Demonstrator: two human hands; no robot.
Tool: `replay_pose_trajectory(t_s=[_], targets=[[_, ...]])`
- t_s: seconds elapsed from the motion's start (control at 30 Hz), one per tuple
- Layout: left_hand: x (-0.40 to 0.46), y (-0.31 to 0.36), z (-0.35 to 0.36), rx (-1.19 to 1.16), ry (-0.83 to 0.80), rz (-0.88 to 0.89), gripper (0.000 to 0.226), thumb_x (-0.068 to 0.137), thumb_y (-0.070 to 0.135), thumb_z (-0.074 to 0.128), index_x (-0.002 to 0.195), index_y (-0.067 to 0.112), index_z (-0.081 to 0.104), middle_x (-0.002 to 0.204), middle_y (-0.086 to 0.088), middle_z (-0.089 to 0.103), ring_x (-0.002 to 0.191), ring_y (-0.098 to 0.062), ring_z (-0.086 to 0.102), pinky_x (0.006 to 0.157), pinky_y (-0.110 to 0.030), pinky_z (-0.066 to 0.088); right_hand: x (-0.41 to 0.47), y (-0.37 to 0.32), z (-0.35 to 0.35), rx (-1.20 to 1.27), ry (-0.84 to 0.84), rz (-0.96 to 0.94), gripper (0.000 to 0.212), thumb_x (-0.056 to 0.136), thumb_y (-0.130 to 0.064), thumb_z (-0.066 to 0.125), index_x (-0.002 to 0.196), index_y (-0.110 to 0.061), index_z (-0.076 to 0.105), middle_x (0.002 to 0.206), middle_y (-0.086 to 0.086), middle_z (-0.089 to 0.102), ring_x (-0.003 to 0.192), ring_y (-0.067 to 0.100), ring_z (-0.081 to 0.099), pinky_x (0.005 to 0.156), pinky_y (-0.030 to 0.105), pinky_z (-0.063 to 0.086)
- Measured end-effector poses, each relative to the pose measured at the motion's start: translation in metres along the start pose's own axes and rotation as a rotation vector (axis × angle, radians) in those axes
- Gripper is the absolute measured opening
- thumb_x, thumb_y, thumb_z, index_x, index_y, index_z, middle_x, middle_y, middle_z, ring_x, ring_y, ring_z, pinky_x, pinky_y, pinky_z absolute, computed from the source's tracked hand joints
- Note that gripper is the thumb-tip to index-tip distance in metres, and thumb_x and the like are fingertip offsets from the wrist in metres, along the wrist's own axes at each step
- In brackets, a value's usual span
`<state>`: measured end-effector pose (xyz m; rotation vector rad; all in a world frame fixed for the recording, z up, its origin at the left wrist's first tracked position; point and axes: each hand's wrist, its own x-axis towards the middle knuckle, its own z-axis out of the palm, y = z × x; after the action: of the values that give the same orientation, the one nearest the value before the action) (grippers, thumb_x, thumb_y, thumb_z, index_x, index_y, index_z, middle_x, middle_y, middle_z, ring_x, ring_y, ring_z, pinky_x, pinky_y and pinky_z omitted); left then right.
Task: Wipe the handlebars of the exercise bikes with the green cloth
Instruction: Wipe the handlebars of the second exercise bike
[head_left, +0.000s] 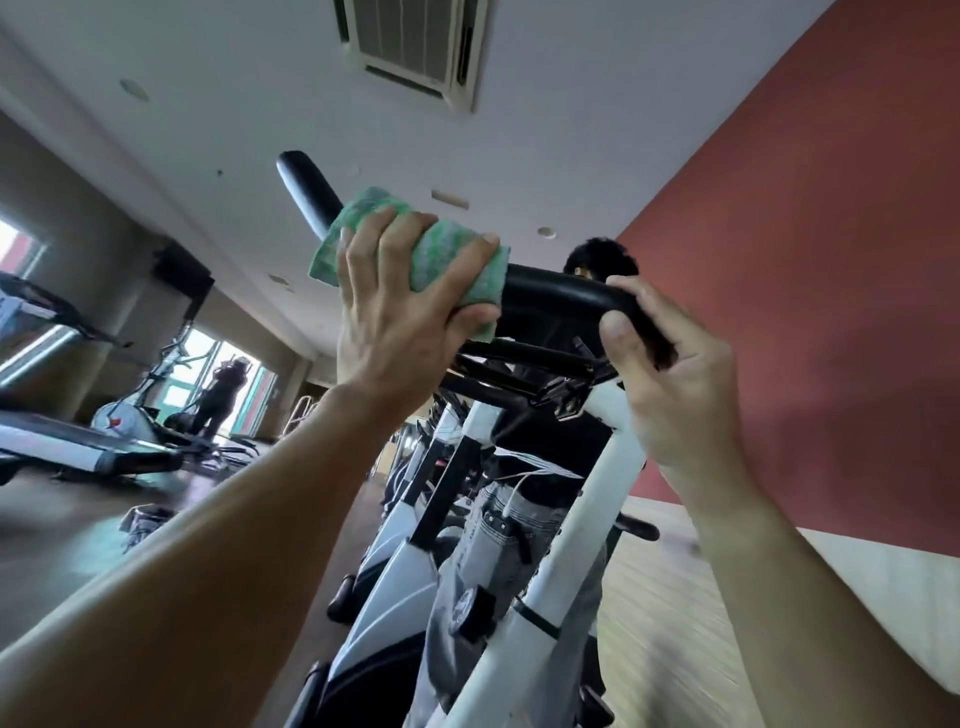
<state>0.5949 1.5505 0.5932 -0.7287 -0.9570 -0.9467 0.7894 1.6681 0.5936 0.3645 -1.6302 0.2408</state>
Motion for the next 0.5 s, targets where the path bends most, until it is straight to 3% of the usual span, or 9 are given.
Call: replay_pose_trajectory(t_s=[0.17, 0.3, 0.4, 0.5], targets=[[0.002, 0.03, 0.006, 0.042, 0.037, 0.111, 0.042, 0.097, 0.063, 0.035, 0.133, 0.042, 0.039, 0.13, -0.006, 0.031, 0.124, -0.032, 0.031, 0.102, -0.065, 0.034, 0.0, 0.003, -0.001, 0.032, -0.003, -0.009, 0.025, 0.096, -0.024, 0.066, 0.119, -0.032, 0.066, 0.114, 0.003, 0.065, 0.101, -0.001, 0.062, 0.09, 0.014, 0.045], [0.005, 0.015, -0.002, 0.06, -0.01, 0.201, 0.043, 0.097, 0.06, 0.038, 0.137, 0.042, 0.037, 0.131, -0.006, 0.033, 0.122, -0.032, 0.035, 0.1, -0.061, 0.038, 0.001, 0.002, -0.001, 0.037, 0.007, 0.004, 0.026, 0.095, -0.021, 0.066, 0.121, -0.026, 0.067, 0.114, 0.006, 0.064, 0.099, -0.003, 0.062, 0.087, 0.009, 0.043], [0.003, -0.01, -0.008, 0.071, -0.041, 0.134, 0.045, 0.096, 0.061, 0.038, 0.137, 0.042, 0.037, 0.133, -0.004, 0.029, 0.122, -0.033, 0.03, 0.097, -0.064, 0.038, 0.0, -0.006, -0.002, 0.074, -0.02, 0.005, 0.026, 0.095, -0.012, 0.065, 0.121, -0.016, 0.067, 0.112, 0.007, 0.065, 0.092, -0.009, 0.063, 0.085, 0.004, 0.042], [0.0, -0.026, -0.01, 0.014, -0.066, -0.032, 0.046, 0.093, 0.06, 0.044, 0.134, 0.038, 0.042, 0.134, -0.001, 0.027, 0.126, -0.031, 0.021, 0.093, -0.068, 0.041, 0.001, -0.004, -0.003, 0.051, -0.024, -0.013, 0.025, 0.095, -0.015, 0.065, 0.12, -0.017, 0.067, 0.093, -0.02, 0.068, 0.093, -0.006, 0.061, 0.089, 0.008, 0.04]])
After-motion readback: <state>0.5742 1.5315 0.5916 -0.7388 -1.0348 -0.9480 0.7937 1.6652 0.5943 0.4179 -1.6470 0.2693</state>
